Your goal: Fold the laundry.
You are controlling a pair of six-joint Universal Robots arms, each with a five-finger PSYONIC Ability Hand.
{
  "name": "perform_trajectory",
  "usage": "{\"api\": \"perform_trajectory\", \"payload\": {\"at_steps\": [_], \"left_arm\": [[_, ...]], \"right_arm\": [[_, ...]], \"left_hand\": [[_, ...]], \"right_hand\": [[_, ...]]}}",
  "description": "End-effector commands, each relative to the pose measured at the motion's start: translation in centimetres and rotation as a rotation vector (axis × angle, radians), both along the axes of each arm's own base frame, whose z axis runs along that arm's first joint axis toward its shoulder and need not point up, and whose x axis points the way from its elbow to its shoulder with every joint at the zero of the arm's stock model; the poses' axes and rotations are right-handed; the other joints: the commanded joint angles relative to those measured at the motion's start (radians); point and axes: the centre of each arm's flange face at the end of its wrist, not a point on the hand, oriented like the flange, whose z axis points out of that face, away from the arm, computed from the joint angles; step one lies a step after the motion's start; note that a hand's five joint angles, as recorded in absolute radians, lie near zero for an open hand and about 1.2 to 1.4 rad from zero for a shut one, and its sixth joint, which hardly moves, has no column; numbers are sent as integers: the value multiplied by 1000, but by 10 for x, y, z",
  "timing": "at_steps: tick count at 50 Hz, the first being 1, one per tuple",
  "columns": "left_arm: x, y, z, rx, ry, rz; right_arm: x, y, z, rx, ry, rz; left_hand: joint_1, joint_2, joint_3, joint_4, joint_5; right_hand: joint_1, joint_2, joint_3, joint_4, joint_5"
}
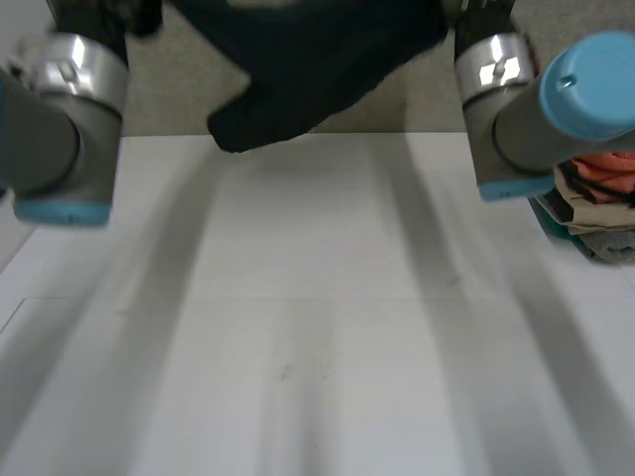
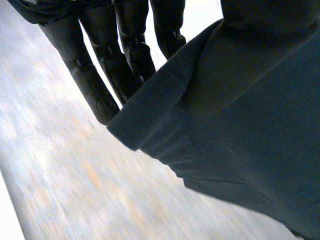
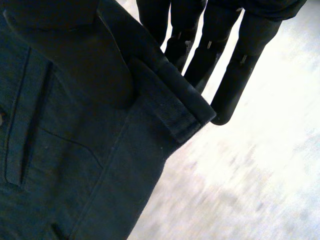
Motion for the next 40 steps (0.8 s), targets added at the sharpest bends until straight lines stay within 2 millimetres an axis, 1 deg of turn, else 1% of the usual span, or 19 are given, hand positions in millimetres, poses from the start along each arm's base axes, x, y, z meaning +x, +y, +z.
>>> {"api": "perform_trajectory", "payload": {"at_steps": [1,3,4,7,9,11,14,15,17,18,21,22,25,26,30,33,37,38,40], "left_arm": [[-3,23,-116,308,-178,0],[-3,36,-147,385,-248,-5],[-2,41,-157,412,-272,-6],[1,62,-180,498,-349,-15],[3,75,-187,539,-384,-23],[8,92,-190,593,-426,-30],[13,107,-189,641,-464,-32],[18,117,-184,667,-487,-31],[22,126,-178,693,-509,-29],[27,137,-173,723,-541,-32],[32,158,-166,774,-601,-44],[36,173,-161,812,-647,-58],[42,196,-157,880,-720,-87],[46,211,-155,929,-766,-111],[54,240,-151,1050,-862,-157],[53,242,-150,1059,-871,-166],[50,227,-149,1014,-836,-134],[49,216,-148,984,-809,-107],[46,204,-145,943,-774,-87]], "right_arm": [[-1,-3,-111,298,186,-4],[-3,5,-142,370,268,-12],[-4,8,-152,393,295,-15],[-14,20,-179,473,402,-37],[-19,27,-187,506,447,-41],[-27,39,-190,550,503,-37],[-33,57,-190,595,571,-15],[-37,68,-187,617,618,0],[-41,79,-183,633,664,6],[-44,84,-180,644,686,6],[-56,109,-169,695,790,10],[-62,122,-165,734,848,12],[-74,143,-161,806,941,17],[-84,159,-161,879,1017,27],[-105,190,-158,1019,1172,61],[-105,192,-157,988,1166,69],[-102,191,-161,953,1110,76],[-100,190,-163,948,1094,75],[-99,190,-165,946,1083,72]], "left_hand": [[235,198,201,196,213],[235,198,201,196,213],[235,198,201,196,213],[235,198,201,196,213],[235,198,201,196,213],[235,198,201,196,213],[235,198,201,196,213],[235,198,201,196,213],[235,198,201,196,213],[235,198,201,196,213],[235,198,201,196,213],[235,198,201,196,213],[235,198,201,196,213],[235,198,201,196,213],[235,198,201,196,213],[235,198,201,196,213],[-517,-554,-551,-556,-539],[-949,-987,-983,-988,-971],[-987,-1024,-1021,-1026,-1009]], "right_hand": [[258,213,202,195,217],[258,213,202,195,217],[258,213,202,195,217],[258,213,202,195,217],[258,213,202,195,217],[258,213,202,195,217],[258,213,202,195,217],[258,213,202,195,217],[258,213,202,195,217],[258,213,202,195,217],[258,213,202,195,217],[258,213,202,195,217],[258,213,202,195,217],[258,213,202,195,217],[258,213,202,195,217],[258,213,202,195,217],[258,213,202,195,217],[258,213,202,195,217],[258,213,202,195,217]]}}
